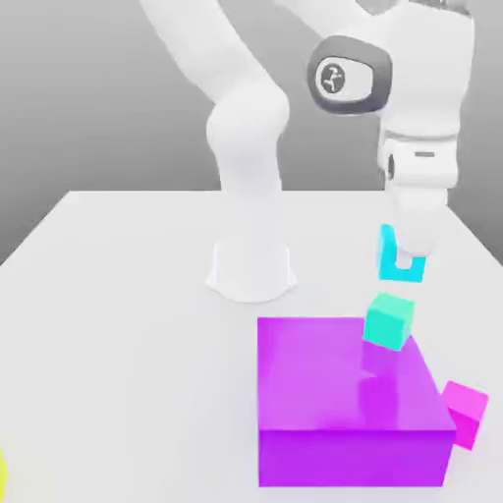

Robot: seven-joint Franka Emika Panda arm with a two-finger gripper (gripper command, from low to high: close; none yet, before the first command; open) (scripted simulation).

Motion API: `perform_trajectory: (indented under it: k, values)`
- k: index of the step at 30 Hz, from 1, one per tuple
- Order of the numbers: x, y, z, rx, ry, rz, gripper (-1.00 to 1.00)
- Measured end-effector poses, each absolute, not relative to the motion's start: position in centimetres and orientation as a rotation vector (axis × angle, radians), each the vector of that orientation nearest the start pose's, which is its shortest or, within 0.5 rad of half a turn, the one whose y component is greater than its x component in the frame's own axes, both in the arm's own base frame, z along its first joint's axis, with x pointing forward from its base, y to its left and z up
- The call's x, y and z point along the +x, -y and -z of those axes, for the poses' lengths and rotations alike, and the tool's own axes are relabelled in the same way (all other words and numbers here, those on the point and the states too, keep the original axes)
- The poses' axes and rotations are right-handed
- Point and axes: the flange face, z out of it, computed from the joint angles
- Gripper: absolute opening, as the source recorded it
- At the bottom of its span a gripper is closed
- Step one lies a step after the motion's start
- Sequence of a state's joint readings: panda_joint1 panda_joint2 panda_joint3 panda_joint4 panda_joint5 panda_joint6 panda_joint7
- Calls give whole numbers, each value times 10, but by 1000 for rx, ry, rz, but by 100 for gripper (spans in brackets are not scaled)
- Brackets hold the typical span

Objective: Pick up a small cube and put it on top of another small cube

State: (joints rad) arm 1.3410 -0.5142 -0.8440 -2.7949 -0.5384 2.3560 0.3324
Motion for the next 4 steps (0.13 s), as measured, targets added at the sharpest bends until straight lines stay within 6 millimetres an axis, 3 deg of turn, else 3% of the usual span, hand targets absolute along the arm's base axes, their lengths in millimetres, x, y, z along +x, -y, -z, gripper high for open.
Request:
perform_trajectory:
  k: [1,2,4]
  values:
    - [300,-195,-294,-2982,978,-6,-100]
    - [300,-194,-288,-2983,978,-5,100]
    - [300,-194,-288,-2983,978,-5,100]
